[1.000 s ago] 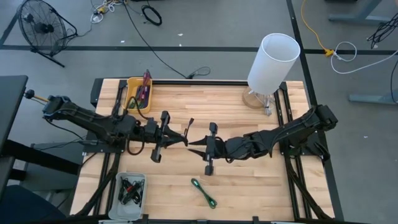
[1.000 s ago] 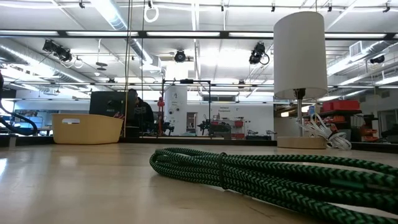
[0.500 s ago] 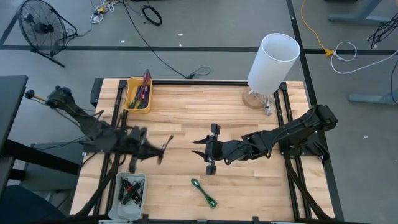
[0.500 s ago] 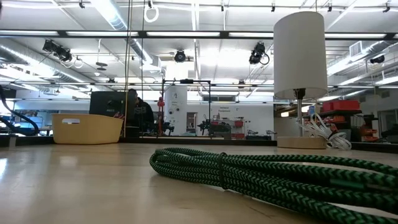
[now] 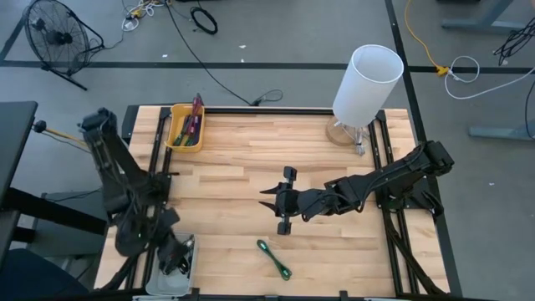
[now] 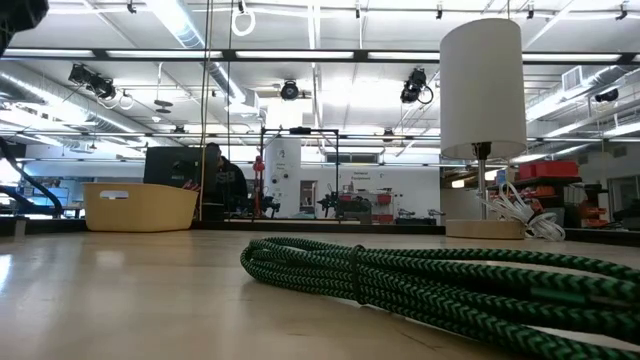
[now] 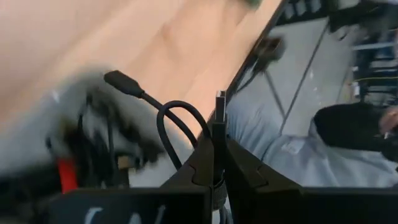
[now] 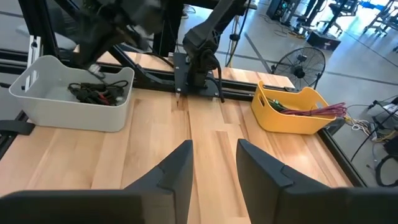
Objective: Pick & Place USB Port
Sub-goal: Put the black charger cable into the gray bin, then put the green charger cable into the yellow bin
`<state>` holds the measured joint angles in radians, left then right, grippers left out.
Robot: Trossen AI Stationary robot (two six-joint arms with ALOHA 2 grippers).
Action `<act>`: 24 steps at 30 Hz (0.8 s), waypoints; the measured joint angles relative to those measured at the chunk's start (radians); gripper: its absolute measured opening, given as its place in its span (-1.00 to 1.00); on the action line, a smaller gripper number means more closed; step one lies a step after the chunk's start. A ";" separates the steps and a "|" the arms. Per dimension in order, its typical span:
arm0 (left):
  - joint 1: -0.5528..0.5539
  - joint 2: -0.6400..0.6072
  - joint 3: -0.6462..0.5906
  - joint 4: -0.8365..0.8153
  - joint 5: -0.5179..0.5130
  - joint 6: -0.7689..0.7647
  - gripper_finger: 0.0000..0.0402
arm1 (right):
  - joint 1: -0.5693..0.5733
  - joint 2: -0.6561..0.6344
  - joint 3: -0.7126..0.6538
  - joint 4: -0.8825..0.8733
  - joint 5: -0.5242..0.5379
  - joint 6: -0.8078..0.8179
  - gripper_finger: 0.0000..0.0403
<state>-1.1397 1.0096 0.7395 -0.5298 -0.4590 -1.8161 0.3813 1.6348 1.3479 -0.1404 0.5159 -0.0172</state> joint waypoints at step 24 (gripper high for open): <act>-0.065 0.156 0.000 -0.033 0.233 -0.286 -0.28 | -0.001 0.000 0.000 0.005 0.018 -0.023 -0.40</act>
<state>-1.2045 1.1652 0.7395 -0.5628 -0.2258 -2.1024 0.3801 1.6348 1.3479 -0.1352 0.5343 -0.0404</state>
